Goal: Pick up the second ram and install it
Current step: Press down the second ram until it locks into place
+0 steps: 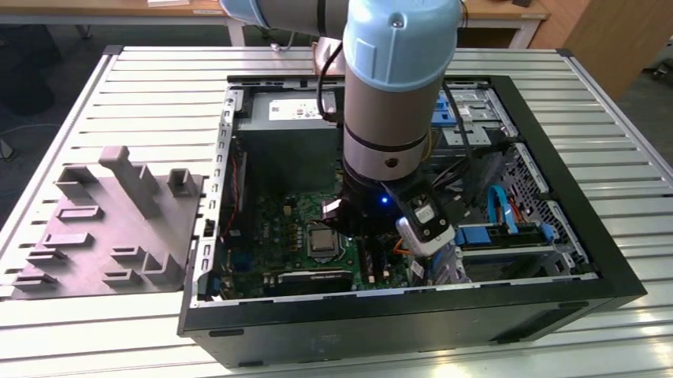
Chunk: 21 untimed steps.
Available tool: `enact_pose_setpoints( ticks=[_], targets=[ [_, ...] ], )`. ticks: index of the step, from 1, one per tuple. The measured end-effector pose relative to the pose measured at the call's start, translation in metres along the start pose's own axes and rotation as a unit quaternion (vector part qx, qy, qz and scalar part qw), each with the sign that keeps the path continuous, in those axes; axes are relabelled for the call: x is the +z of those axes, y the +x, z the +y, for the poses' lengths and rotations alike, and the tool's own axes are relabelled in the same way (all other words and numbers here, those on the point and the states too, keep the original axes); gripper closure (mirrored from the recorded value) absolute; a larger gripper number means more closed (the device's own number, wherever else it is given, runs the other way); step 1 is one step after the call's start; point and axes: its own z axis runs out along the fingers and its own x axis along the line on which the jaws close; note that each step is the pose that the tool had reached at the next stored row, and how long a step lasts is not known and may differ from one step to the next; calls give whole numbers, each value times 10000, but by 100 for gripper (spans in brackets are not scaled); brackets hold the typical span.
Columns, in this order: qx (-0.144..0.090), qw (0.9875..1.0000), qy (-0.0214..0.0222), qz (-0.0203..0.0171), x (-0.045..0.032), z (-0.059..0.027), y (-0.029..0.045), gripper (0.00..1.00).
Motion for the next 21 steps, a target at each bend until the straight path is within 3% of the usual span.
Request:
enact_pose_setpoints(
  ticks=[17,19,21],
  targets=[
    [1,10000,-9,0,50,1,2,89],
    [1,10000,-17,-3,36,3,1,89],
    [1,10000,-14,-1,-28,2,-2,89]
  ],
)
